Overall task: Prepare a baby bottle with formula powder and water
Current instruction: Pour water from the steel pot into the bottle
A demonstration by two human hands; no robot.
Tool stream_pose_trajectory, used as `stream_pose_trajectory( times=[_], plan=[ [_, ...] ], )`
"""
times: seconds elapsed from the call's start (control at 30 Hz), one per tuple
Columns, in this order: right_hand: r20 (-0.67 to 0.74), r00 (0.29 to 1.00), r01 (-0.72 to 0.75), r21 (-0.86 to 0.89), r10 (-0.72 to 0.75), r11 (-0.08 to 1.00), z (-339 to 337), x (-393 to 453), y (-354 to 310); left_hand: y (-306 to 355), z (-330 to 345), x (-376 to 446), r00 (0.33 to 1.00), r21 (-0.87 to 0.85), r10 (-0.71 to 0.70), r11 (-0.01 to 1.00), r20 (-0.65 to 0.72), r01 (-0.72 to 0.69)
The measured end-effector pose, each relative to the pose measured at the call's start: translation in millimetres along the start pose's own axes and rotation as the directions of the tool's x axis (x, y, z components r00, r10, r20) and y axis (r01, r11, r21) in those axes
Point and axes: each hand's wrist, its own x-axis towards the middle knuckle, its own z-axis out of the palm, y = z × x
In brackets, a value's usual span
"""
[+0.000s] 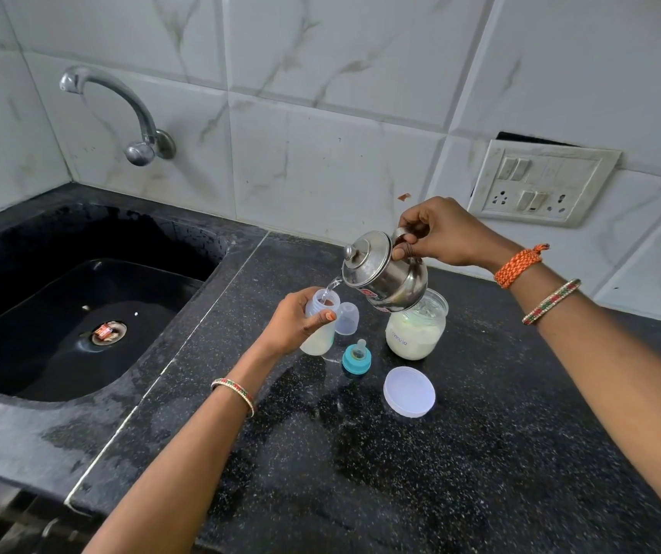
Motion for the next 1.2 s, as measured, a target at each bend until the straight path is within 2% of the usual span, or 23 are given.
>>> stream_pose_trajectory(
  times=[0.53, 1.2],
  plan=[
    [0.002, 1.000, -0.006, 0.003, 0.006, 1.000, 2.1, -1.4, -1.1, -1.5, 0.3, -0.9, 1.000, -0.007, 0.013, 1.000, 0.013, -0.013],
    [-0.008, 1.000, -0.025, 0.054, 0.025, 0.998, 7.4, -7.6, -3.9, -6.9, 0.6, -5.9, 1.000, -0.106, 0.019, 0.994, 0.002, -0.018]
  ],
)
